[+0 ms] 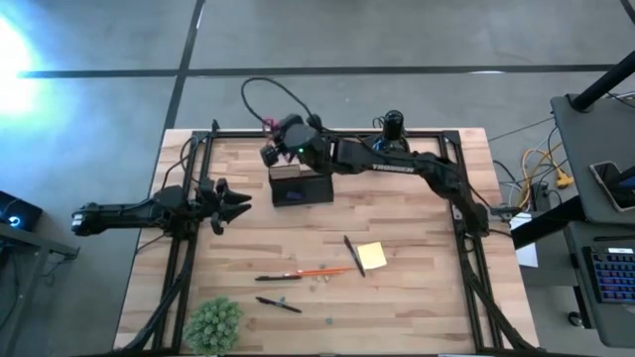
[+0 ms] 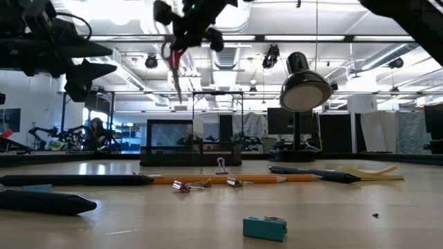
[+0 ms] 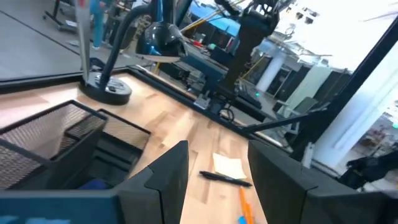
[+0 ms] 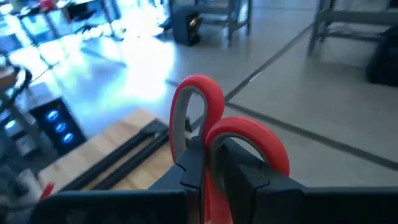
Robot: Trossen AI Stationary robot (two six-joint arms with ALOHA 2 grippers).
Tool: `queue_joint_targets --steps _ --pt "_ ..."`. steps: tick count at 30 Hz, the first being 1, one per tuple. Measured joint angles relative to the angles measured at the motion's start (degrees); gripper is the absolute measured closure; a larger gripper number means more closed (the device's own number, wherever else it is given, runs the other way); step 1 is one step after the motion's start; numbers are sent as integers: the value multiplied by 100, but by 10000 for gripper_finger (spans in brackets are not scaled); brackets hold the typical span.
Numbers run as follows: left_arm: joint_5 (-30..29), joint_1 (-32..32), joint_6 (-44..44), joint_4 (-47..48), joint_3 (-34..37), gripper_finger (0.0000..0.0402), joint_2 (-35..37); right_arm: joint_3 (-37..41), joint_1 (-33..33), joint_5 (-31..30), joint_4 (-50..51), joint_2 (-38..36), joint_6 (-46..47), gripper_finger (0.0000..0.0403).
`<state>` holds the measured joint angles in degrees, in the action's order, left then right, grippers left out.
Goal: Pick and place office supplies into organizer
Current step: Put the scissors into the black organizer
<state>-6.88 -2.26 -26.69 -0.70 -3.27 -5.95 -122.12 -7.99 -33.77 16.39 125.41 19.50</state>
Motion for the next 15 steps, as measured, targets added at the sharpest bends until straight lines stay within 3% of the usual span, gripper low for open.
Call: queue_joint_targets --steps 15 --pt "-449 0 460 -38 -46 249 12 143 9 330 -271 777 -264 374"
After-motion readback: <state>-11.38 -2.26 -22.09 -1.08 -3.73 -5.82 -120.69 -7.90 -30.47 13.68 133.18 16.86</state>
